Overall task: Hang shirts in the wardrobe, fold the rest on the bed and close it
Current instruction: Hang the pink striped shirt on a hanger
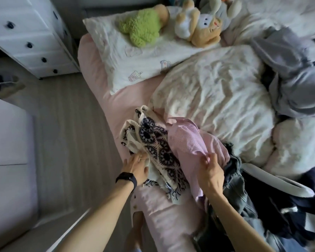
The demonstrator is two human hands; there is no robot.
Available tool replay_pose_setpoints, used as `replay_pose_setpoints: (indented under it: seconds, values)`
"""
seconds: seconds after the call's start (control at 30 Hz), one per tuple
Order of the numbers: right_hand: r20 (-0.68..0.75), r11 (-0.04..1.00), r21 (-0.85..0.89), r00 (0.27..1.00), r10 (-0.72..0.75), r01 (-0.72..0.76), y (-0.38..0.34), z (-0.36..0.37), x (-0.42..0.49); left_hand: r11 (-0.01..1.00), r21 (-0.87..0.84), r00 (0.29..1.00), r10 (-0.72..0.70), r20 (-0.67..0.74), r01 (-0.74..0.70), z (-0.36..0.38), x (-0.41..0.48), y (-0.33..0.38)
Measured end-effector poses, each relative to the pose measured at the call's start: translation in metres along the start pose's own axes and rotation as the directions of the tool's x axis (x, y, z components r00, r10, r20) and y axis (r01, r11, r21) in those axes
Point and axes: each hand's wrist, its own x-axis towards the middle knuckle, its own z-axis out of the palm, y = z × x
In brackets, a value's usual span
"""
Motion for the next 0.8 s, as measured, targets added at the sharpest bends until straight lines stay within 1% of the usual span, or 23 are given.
replay_pose_setpoints:
  seconds: [0.1,0.2,0.3,0.37,0.43,0.57,0.63,0.7,0.77,0.8]
  values:
    - [-0.077,0.990,0.123,0.996,-0.053,0.062,0.008,-0.049,-0.011,0.999,-0.043,0.998,-0.015,-0.065,0.012,-0.031,-0.017,0.015]
    - [-0.169,0.970,0.226,0.984,-0.055,0.094,0.004,-0.111,-0.023,0.991,-0.135,0.984,-0.002,-0.177,-0.023,-0.077,-0.051,0.053]
    - [-0.242,0.942,0.302,0.968,-0.073,0.146,-0.010,-0.157,-0.025,0.978,-0.189,0.964,0.038,-0.265,-0.091,-0.126,-0.082,0.096]
    - [-0.304,0.901,0.370,0.946,-0.112,0.226,-0.012,-0.213,-0.046,0.974,-0.146,0.927,0.113,-0.357,-0.175,-0.162,-0.130,0.142]
    - [-0.330,0.868,0.394,0.928,-0.173,0.302,-0.019,-0.249,-0.054,0.956,-0.151,0.888,0.164,-0.429,-0.250,-0.193,-0.166,0.179]
    - [-0.399,0.758,0.489,0.883,-0.247,0.433,-0.026,-0.348,-0.094,0.906,-0.051,0.739,0.309,-0.598,-0.420,-0.236,-0.262,0.258]
    - [-0.431,0.658,0.562,0.856,-0.284,0.501,-0.033,-0.392,-0.114,0.870,-0.066,0.677,0.330,-0.657,-0.489,-0.249,-0.300,0.285]
    - [-0.456,0.530,0.631,0.823,-0.337,0.567,-0.041,-0.437,-0.137,0.802,-0.159,0.632,0.313,-0.709,-0.576,-0.259,-0.335,0.309]
    - [-0.419,0.416,0.701,0.806,-0.417,0.580,-0.053,-0.466,-0.151,0.683,-0.350,0.654,0.249,-0.714,-0.642,-0.268,-0.362,0.325]
    - [-0.396,0.375,0.723,0.793,-0.463,0.580,-0.055,-0.479,-0.160,0.597,-0.439,0.669,0.234,-0.706,-0.672,-0.270,-0.378,0.333]
